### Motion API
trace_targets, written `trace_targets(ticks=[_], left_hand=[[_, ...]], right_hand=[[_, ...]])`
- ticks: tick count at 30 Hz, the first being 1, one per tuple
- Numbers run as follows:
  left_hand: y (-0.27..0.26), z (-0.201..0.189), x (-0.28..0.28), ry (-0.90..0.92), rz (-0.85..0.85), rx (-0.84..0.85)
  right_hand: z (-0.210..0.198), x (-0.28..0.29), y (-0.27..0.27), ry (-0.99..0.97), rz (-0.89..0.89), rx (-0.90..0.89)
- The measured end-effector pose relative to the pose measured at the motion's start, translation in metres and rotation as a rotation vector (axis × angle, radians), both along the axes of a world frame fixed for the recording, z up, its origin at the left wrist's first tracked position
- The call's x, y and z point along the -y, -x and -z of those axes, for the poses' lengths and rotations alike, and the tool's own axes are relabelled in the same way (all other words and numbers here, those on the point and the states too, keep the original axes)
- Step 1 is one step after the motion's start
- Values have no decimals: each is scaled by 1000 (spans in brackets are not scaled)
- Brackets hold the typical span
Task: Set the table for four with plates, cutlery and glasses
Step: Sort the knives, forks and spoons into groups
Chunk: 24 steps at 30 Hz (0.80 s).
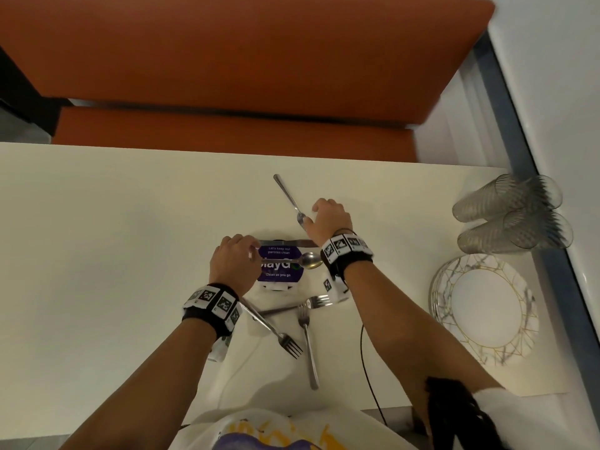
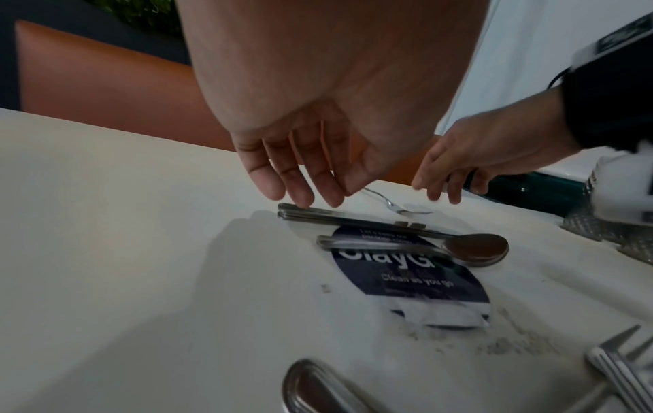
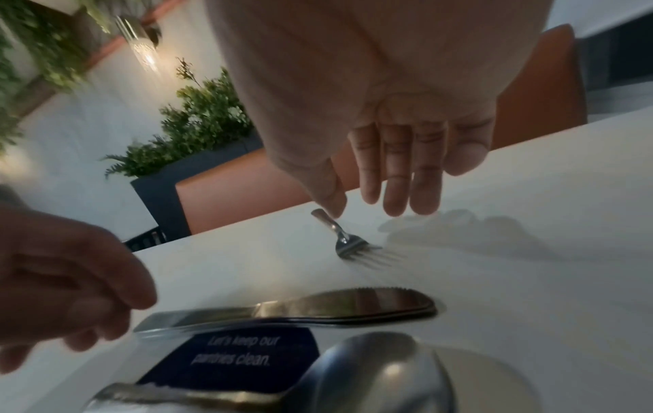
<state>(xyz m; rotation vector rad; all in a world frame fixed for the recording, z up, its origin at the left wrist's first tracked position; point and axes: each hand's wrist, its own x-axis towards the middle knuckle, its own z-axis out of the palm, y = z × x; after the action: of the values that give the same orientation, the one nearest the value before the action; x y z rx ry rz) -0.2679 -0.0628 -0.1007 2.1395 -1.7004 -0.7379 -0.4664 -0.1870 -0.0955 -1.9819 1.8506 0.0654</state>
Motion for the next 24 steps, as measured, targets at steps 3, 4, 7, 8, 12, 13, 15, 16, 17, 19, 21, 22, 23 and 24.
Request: trace_targets(ticks=[3, 4, 7, 8, 12, 13, 15, 16, 17, 19, 21, 22, 23, 24], left_hand=[[-2, -3, 1, 39, -24, -5], [-3, -4, 1, 51, -30, -6], [-3, -9, 2, 82, -29, 4], [-3, -11, 3, 95, -27, 1], [5, -24, 9, 215, 1, -42], [10, -29, 11, 262, 5, -62], [19, -43, 17, 344, 18, -71], [25, -49, 20, 377, 34, -65], [30, -54, 22, 391, 58, -61], [41, -63, 24, 381, 115, -74], [51, -67, 21, 317, 144, -158], [56, -68, 17, 281, 140, -231], [61, -69, 12, 251, 130, -307], [65, -70, 7, 236, 110, -376]], right_hand=[[10, 13, -8, -124, 76, -17], [13, 14, -10, -145, 109, 22], [17, 17, -11, -171, 148, 85], [16, 18, -10, -190, 142, 88], [0, 13, 0, -136, 142, 176], [-6, 10, 4, -81, 151, 244], [-20, 3, 12, 32, 130, 397], [-28, -2, 15, 85, 101, 465], [-37, -6, 17, 124, 80, 525], [-54, -15, 21, 163, 48, 619], [-71, -24, 22, 170, 30, 688], [-78, -28, 22, 160, 27, 715], [-83, -31, 20, 150, 31, 736], [-88, -35, 18, 141, 39, 754]])
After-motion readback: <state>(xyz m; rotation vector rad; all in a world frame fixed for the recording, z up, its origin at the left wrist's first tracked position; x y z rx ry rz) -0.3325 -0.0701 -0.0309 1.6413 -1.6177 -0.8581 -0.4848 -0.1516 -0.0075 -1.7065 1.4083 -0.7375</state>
